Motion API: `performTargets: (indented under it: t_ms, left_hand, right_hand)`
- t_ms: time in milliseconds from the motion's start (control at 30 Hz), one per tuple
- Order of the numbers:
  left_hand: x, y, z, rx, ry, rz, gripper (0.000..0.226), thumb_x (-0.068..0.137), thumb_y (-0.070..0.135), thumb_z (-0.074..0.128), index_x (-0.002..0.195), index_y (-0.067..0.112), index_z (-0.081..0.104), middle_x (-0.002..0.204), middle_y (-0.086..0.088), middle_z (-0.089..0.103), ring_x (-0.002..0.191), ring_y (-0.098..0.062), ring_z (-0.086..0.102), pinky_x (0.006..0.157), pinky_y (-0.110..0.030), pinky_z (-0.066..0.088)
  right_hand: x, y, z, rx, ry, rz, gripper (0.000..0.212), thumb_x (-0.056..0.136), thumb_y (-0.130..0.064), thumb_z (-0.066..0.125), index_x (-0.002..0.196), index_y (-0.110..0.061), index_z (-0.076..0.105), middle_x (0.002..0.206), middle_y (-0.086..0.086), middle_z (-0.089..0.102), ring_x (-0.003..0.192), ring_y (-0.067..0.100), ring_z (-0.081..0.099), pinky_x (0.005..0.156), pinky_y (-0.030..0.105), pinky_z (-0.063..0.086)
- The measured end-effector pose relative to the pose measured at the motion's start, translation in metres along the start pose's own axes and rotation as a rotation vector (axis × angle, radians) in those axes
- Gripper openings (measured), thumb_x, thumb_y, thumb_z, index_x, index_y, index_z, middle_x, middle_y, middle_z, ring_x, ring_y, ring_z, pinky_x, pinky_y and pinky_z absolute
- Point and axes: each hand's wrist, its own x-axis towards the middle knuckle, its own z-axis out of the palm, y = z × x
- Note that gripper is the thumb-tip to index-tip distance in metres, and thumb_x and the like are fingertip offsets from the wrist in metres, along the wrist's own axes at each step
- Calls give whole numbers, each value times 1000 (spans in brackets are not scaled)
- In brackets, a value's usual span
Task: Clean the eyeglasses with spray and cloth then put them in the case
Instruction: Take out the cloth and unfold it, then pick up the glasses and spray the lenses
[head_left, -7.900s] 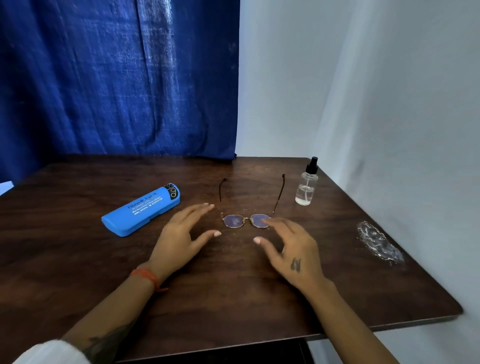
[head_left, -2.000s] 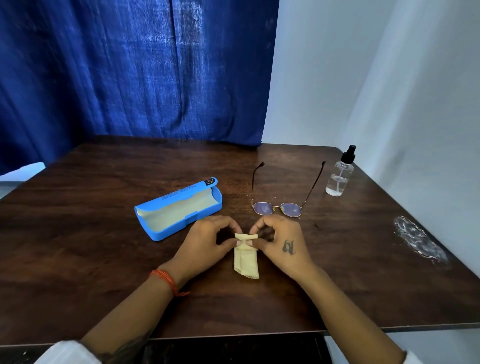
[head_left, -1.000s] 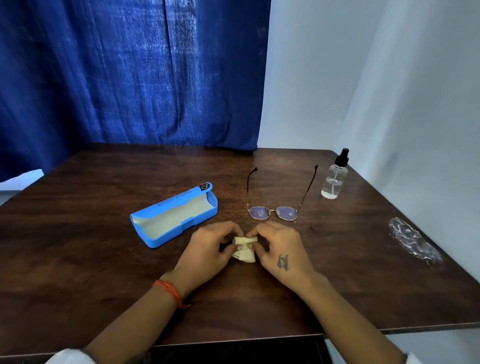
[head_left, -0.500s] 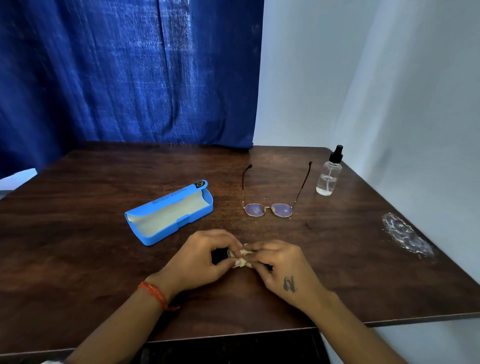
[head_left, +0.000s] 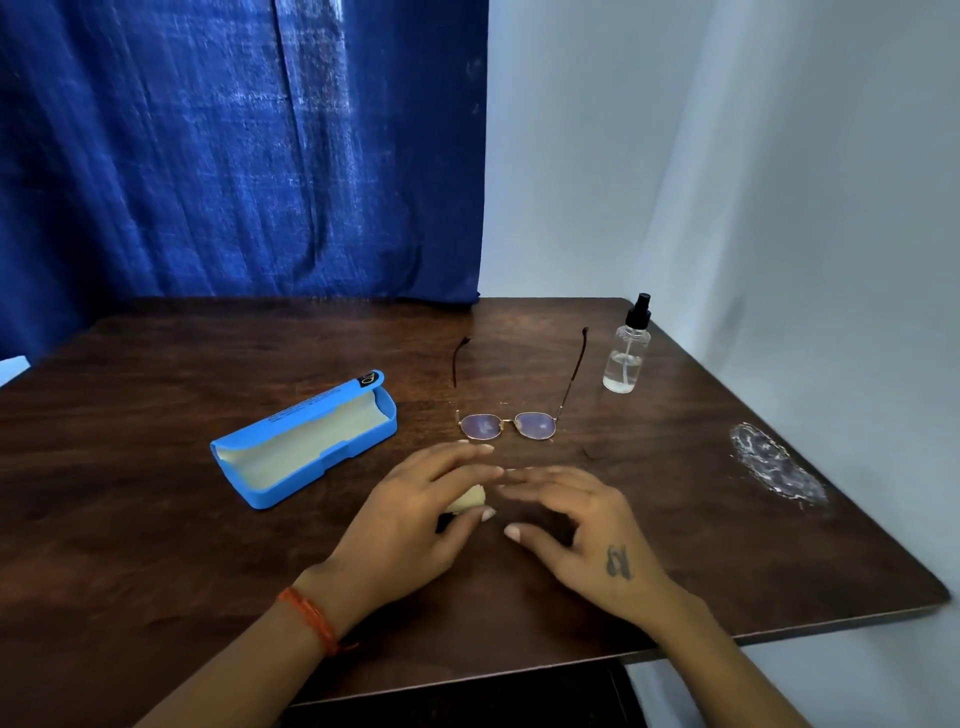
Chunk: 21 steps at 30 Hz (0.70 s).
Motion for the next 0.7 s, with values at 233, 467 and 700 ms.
performTargets:
  t_ms: [233,467,700]
  left_hand:
    - [61,42,37,-155,31,-24,61,81,36,60,137,26,38,144,7,38,132,-4,34,108,-19,27]
    - [123,68,92,-246,13,-93,66,84,31,60,141,21,29,147,2,31,136,-12,28,112,-25,24]
    - [138,52,133,-143,-140,-214,71,85,32,59,144,18,21,151,-3,22,137,-20,26,111,-22,16]
  right_hand:
    - [11,20,-67,192,322,133,34,73,-34,69,105,-22,70,110,-9,68,107,7,61,96,31,47]
    - [53,72,-101,361,560,375,36,78,-18,73,111,-30,64,112,-6,66,104,9,62,96,41,49]
    - [107,147,-84,230,419,599,80,72,-25,79,139,-19,36,139,6,46,121,19,50,101,34,42]
